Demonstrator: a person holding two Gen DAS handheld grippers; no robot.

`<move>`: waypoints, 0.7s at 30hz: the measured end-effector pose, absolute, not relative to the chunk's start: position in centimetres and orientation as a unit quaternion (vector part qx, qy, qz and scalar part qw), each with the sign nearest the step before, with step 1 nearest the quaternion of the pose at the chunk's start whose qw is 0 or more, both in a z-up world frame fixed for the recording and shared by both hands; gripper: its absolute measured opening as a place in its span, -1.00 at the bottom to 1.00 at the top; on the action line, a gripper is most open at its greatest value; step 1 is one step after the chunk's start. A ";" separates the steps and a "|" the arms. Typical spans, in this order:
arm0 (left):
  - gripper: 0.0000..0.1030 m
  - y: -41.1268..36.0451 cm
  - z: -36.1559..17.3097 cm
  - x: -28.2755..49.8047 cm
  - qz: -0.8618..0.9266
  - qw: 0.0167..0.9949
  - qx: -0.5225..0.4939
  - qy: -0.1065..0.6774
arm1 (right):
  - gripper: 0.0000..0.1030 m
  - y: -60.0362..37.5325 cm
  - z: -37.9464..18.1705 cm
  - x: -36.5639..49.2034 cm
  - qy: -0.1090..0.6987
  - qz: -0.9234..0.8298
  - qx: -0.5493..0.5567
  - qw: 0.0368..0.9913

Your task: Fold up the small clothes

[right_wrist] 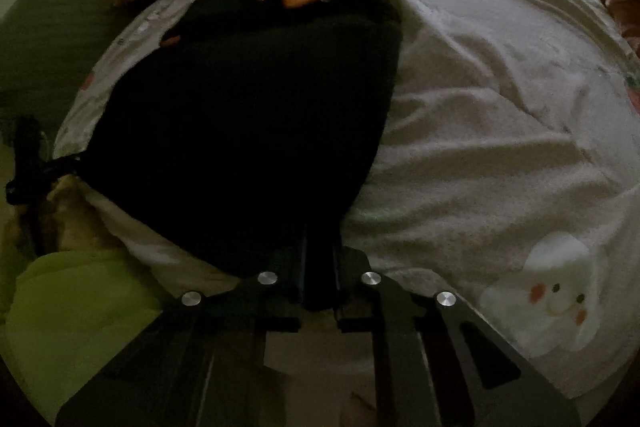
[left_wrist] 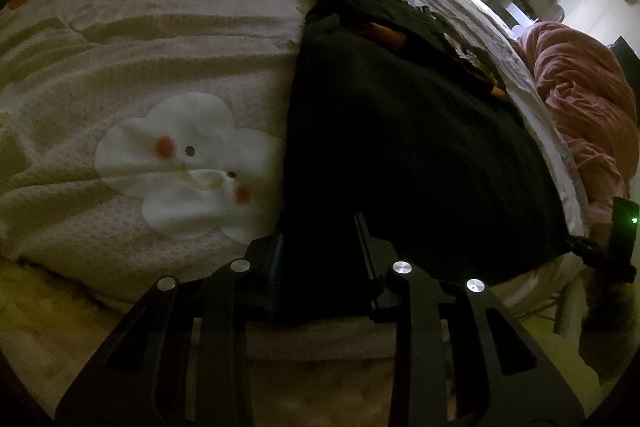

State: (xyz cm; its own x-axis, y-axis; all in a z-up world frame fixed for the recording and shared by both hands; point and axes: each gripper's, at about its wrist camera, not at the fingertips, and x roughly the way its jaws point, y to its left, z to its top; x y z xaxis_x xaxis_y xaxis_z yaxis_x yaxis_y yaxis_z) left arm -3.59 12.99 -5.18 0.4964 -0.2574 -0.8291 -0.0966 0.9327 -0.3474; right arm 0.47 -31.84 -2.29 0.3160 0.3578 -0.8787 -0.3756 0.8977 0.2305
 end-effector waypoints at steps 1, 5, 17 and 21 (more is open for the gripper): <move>-0.66 12.9 -5.0 -3.5 -0.044 0.846 -0.166 0.504 | -0.83 -31.6 -1.8 0.3 0.529 0.233 -0.013 0.816; -0.94 12.7 -4.1 -3.4 -0.038 0.852 -0.151 0.500 | -0.84 -31.4 0.1 0.1 0.491 0.254 -0.002 0.833; -0.95 13.9 1.8 -2.7 -0.024 0.891 -0.151 0.428 | -0.85 -33.2 5.8 1.5 0.380 0.262 0.040 0.886; -0.94 14.1 3.6 -1.8 -0.013 0.900 -0.154 0.408 | -0.85 -33.7 6.7 2.1 0.360 0.258 0.046 0.895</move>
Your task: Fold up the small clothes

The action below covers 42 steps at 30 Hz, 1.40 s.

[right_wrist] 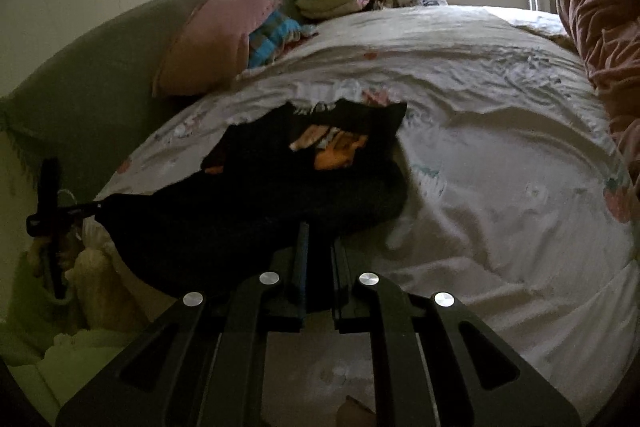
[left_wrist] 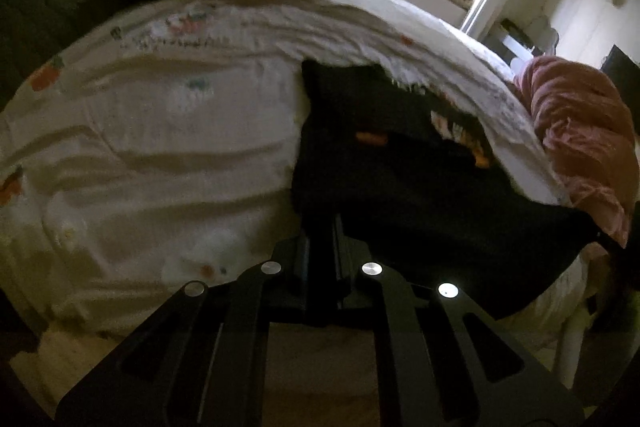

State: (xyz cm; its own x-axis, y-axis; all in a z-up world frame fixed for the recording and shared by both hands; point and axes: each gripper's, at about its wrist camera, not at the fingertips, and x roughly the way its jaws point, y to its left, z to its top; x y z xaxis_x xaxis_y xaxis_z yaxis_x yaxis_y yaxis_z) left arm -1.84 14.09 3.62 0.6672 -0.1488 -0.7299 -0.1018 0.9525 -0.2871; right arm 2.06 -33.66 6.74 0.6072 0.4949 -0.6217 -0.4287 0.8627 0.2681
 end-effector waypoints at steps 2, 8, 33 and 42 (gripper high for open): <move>-0.95 14.0 4.4 -1.5 -0.011 0.903 -0.156 0.401 | -0.85 -34.0 7.2 2.4 0.353 0.252 0.051 0.899; -0.95 13.8 6.6 -0.1 0.001 0.909 -0.150 0.389 | -0.85 -34.6 8.9 3.3 0.323 0.248 0.071 0.910; -0.94 13.6 10.7 8.1 0.028 0.926 -0.116 0.358 | -0.85 -33.7 11.4 11.2 0.286 0.203 0.065 0.934; -0.94 13.6 10.1 12.3 0.038 0.927 -0.106 0.357 | -0.85 -32.8 10.6 14.9 0.291 0.185 0.053 0.937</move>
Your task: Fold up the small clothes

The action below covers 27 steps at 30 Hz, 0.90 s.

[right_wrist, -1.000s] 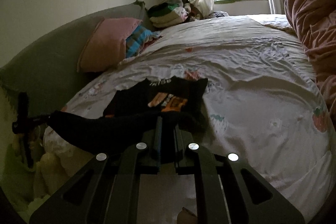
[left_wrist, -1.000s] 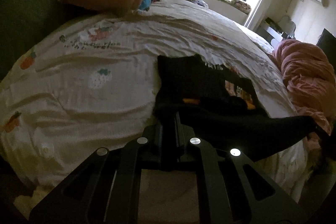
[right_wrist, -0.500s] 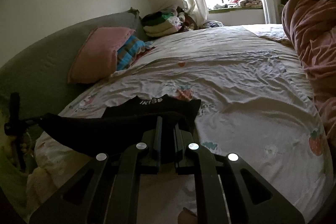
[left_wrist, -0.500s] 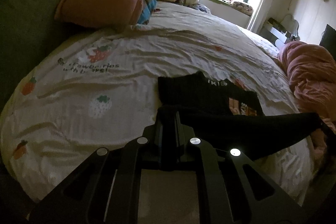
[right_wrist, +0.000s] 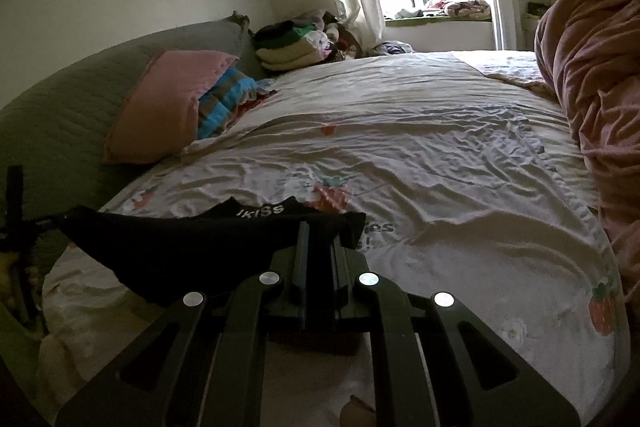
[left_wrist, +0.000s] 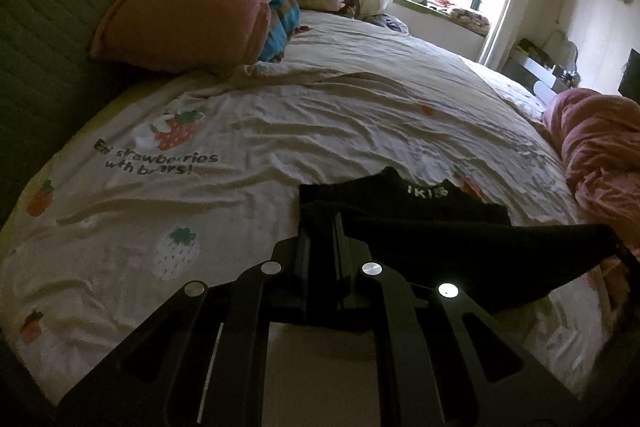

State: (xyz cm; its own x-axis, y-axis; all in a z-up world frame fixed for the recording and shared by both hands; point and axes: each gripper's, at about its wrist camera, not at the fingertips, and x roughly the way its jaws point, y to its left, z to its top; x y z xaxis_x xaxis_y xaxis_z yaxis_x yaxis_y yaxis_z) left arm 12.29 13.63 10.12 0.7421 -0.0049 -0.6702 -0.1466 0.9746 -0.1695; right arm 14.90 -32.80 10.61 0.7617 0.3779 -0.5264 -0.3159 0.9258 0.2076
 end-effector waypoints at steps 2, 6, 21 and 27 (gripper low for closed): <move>-0.94 13.7 9.8 13.0 0.040 0.927 -0.109 0.358 | -0.85 -32.6 10.3 15.7 0.294 0.182 0.050 0.937; -0.94 13.8 9.2 14.6 0.044 0.925 -0.107 0.362 | -0.85 -32.1 9.7 17.1 0.298 0.175 0.041 0.938; -0.94 13.7 5.8 19.1 0.060 0.913 -0.081 0.394 | -0.85 -31.0 6.2 22.3 0.341 0.153 0.032 0.927; -0.90 13.8 4.8 20.1 0.066 0.910 -0.079 0.402 | -0.85 -30.5 5.4 23.3 0.349 0.148 0.025 0.925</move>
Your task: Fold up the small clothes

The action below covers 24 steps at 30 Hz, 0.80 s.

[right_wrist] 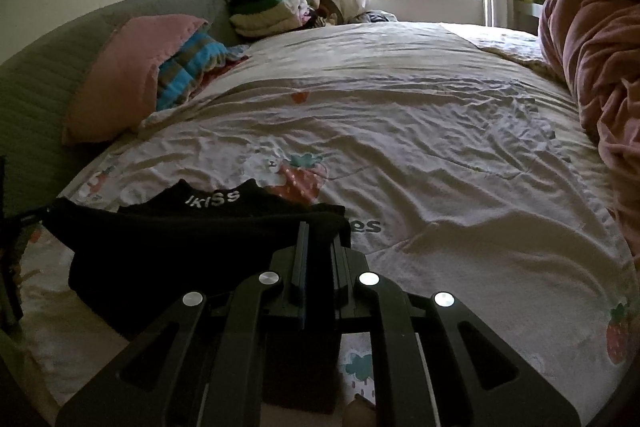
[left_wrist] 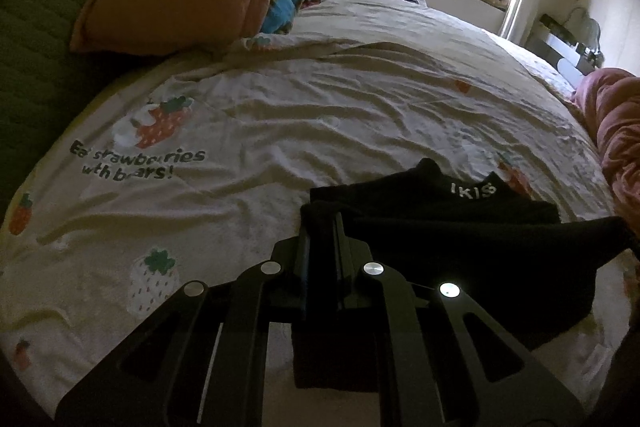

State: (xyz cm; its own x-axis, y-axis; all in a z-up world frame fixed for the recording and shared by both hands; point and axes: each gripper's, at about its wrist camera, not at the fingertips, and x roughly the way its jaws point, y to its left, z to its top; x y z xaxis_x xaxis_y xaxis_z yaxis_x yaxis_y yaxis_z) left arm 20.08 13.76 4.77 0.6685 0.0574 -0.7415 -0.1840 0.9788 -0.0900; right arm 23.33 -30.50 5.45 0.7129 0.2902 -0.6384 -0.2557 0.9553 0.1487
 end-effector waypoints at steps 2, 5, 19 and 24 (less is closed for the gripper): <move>-0.87 13.8 4.4 20.5 0.074 0.908 -0.076 0.405 | -0.84 -30.3 5.0 23.8 0.353 0.144 0.020 0.924; -0.82 13.8 4.0 20.8 0.077 0.908 -0.078 0.404 | -0.84 -30.1 4.4 24.4 0.362 0.138 0.019 0.922; -0.57 14.2 4.2 18.6 0.102 0.924 -0.071 0.362 | -0.44 -30.6 3.8 22.0 0.348 0.133 0.002 0.928; -0.71 12.5 2.8 17.6 0.075 0.920 -0.059 0.381 | -0.44 -28.6 3.1 20.1 0.357 0.170 -0.024 0.918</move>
